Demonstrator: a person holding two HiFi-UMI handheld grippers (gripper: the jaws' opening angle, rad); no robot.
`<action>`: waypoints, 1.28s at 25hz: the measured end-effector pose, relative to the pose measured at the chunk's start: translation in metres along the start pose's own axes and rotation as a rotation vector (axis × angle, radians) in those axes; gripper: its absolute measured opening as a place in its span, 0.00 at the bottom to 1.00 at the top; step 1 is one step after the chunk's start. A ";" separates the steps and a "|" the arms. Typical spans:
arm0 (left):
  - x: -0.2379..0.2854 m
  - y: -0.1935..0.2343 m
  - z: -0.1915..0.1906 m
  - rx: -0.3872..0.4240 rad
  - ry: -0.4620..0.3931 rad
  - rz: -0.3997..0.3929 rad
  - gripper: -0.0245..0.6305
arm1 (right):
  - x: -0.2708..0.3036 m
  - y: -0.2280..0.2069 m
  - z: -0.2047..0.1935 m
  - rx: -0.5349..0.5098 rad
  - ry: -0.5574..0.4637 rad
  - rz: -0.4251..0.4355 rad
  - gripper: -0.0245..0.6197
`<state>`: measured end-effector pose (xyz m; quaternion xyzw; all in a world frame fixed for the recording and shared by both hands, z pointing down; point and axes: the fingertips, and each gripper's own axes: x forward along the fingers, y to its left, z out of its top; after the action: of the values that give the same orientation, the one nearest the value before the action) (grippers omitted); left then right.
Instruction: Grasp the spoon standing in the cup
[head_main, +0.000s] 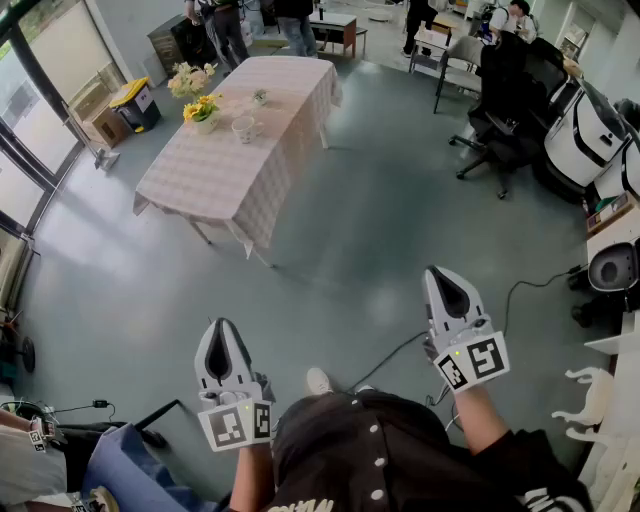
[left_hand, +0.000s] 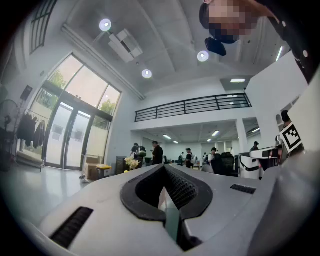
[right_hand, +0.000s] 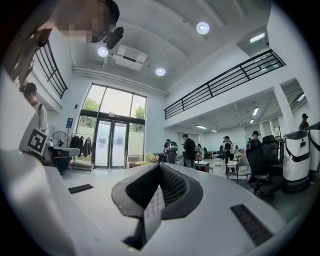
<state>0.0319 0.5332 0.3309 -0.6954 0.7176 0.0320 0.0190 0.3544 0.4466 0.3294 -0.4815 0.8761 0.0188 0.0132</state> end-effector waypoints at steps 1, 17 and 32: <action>0.000 0.001 -0.001 -0.002 0.000 0.000 0.06 | 0.001 0.001 -0.001 -0.002 0.001 0.003 0.03; -0.001 0.010 -0.006 -0.010 0.014 0.004 0.06 | 0.009 0.016 -0.002 0.023 -0.010 0.028 0.03; 0.013 0.034 -0.008 -0.013 0.013 -0.008 0.06 | 0.035 0.037 -0.002 0.032 -0.007 0.061 0.29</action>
<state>-0.0021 0.5207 0.3386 -0.6985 0.7148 0.0322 0.0101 0.3045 0.4364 0.3305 -0.4543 0.8905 0.0069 0.0233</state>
